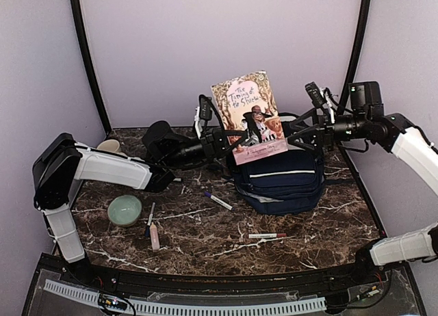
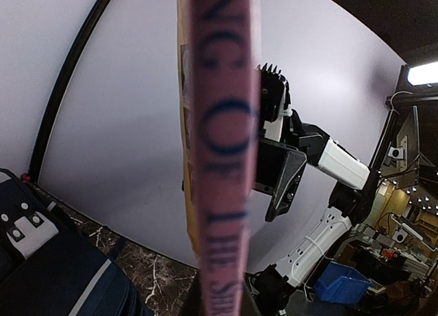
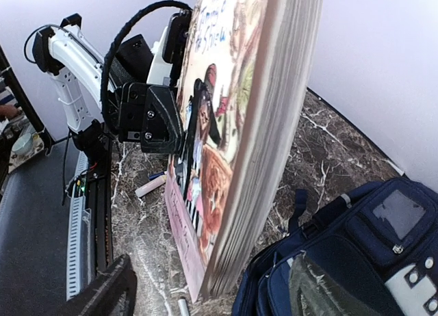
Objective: Pack the student bag
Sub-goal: Pass from the left arm to the right
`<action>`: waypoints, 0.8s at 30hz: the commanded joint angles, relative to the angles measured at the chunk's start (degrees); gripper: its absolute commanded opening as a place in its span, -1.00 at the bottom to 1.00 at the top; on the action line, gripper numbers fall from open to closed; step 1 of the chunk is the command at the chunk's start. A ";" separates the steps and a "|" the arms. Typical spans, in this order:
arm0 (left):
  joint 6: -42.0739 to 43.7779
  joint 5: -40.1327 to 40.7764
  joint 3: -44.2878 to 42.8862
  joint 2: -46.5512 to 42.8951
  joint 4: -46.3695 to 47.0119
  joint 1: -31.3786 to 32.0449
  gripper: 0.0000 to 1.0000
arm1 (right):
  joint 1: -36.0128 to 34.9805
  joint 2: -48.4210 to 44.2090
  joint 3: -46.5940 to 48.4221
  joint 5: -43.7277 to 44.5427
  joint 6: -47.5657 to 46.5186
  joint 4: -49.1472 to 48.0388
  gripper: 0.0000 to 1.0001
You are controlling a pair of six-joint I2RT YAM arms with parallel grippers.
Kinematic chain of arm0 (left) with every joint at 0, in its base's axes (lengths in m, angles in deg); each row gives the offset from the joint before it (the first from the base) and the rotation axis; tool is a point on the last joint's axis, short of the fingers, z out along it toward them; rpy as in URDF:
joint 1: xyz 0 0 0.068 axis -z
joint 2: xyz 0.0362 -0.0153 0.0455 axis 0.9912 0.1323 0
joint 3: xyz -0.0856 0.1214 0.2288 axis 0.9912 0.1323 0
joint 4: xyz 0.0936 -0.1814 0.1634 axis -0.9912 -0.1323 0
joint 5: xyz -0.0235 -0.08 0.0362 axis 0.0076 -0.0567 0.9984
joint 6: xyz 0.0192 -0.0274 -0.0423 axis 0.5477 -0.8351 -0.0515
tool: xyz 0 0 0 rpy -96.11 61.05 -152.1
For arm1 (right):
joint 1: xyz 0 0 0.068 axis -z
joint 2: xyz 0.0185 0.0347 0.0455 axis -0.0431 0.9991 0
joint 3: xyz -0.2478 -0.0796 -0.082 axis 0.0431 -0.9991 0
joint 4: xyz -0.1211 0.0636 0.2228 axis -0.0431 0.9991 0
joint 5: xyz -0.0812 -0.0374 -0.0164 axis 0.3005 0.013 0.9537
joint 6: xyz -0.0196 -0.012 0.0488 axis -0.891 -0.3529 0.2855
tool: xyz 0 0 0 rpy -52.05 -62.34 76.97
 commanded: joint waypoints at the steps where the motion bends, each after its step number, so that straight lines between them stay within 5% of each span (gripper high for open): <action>1: 0.11 -3.66 1.07 -4.00 0.99 -0.36 -1.00 | 2.68 -2.39 0.18 0.30 -4.80 6.56 0.88; 11: -4.27 -13.61 -0.28 -2.60 2.12 -0.37 -1.00 | 2.99 0.55 -0.45 -10.02 3.31 -2.90 1.00; 24: -8.58 -15.46 -5.63 1.91 3.32 -0.37 -1.00 | -5.00 6.99 -0.63 -13.72 8.35 -9.05 0.88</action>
